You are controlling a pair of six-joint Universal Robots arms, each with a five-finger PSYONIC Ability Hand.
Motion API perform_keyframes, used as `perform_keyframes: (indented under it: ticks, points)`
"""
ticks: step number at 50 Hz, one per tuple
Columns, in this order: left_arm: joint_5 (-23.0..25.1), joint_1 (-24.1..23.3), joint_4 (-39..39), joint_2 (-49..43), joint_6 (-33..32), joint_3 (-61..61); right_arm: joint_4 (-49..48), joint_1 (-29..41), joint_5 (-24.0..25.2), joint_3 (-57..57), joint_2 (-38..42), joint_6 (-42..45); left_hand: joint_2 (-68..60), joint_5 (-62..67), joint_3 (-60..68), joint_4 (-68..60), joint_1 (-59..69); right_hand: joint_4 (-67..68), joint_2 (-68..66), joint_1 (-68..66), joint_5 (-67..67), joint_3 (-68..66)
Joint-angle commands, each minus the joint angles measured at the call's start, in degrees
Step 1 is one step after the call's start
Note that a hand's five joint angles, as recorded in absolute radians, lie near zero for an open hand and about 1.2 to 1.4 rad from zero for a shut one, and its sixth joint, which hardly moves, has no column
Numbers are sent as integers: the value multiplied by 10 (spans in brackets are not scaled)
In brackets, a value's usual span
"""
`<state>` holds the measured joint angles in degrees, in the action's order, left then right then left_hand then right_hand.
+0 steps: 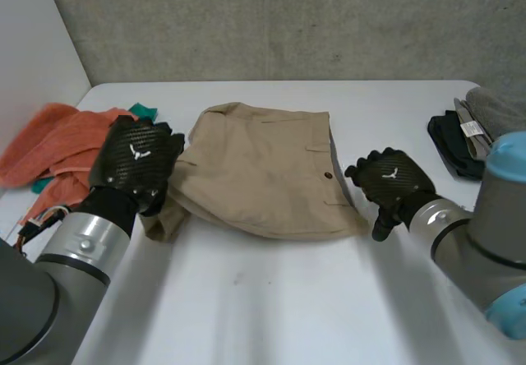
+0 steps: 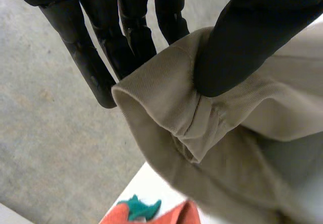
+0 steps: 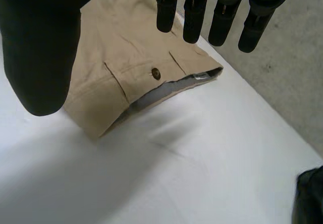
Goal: Fold the laundry.
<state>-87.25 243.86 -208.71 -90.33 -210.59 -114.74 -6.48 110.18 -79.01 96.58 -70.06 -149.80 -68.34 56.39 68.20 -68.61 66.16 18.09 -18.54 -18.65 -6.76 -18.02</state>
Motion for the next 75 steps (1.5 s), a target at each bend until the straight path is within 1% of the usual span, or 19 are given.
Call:
perform_keyframes:
  ticks: [1, 12, 14, 15, 18, 22, 23, 29, 34, 35, 39, 44, 49, 55, 62, 65, 69, 71, 75]
  points:
    - [-1, -4, 48, 1, 23, 34, 33, -4, 11, -8, -4, -99, -117, 136, 118, -114, 138, 2, 2, 3, -16, -3]
    - [-2, -5, 65, 2, 51, 80, 8, 13, 28, -66, 137, -155, -117, 136, 118, -114, 138, 133, -129, -128, -147, -134]
    - [-2, -6, 72, 1, 51, 87, 2, 22, 25, -75, 152, -155, -117, 136, 118, -114, 138, 259, -254, -253, -272, -260]
    - [-2, -6, 74, 1, 52, 88, -14, 28, 19, -86, 159, -156, -117, 136, 118, -114, 138, 581, -577, -575, -594, -582]
    - [-2, -8, 85, 1, 52, 89, -48, 28, 0, -86, 157, -158, -117, 136, 118, -114, 138, 619, -615, -613, -632, -620]
    - [-1, -13, 114, 8, 51, 80, -78, 25, -47, -63, 115, -148, -117, 136, 118, -114, 138, 619, -615, -613, -632, -620]
    - [-1, -13, 122, 9, 51, 75, -77, 22, -56, -47, 70, -143, -117, 136, 118, -114, 138, 619, -615, -613, -632, -620]
    - [1, -14, 221, 54, 47, 28, -31, 15, -25, 13, -57, -58, -117, 136, 118, -114, 138, 619, -615, -613, -632, -620]
    - [2, -19, 306, 97, 46, -5, 110, -23, -7, 51, -138, 87, -117, 136, 118, -114, 138, 619, -615, -613, -632, -620]
    - [4, -20, 324, 104, 47, -8, 167, -35, -9, 60, -162, 133, -117, 136, 118, -114, 138, 619, -615, -613, -632, -620]
    - [26, -29, 419, 125, 46, -25, 299, -49, -7, 77, -212, 222, -117, 136, 118, -114, 138, 619, -615, -613, -632, -620]
    - [67, -32, 490, 115, 44, -31, 357, -57, 2, 88, -233, 243, -117, 136, 118, -114, 138, 619, -615, -613, -632, -620]
    - [69, -27, 418, 65, 40, -12, 327, -55, 8, 92, -224, 236, -117, 136, 118, -114, 138, 619, -615, -613, -632, -620]
    - [66, -24, 274, -14, 40, 30, 249, -50, 1, 66, -145, 175, -117, 136, 118, -114, 138, 619, -615, -613, -632, -620]
    - [67, -21, 166, -116, 26, 105, 152, -49, -4, -8, -71, 113, -117, 136, 118, -114, 138, 619, -615, -613, -632, -620]
    - [67, -21, 100, -170, -14, 184, 112, -48, -18, -62, -44, 94, -117, 136, 118, -114, 138, 619, -615, -613, -632, -620]
    - [69, -15, -6, -216, -60, 310, 25, -41, -63, -175, -16, 47, -117, 136, 118, -114, 138, 619, -615, -613, -632, -620]
    - [66, -14, -81, -230, -63, 381, -42, -27, -88, -241, -13, 8, -117, 136, 118, -114, 138, 619, -615, -613, -632, -620]
    - [60, -14, -179, -242, -35, 476, -153, -10, -98, -294, -13, -42, -117, 136, 118, -114, 138, 619, -615, -613, -632, -620]
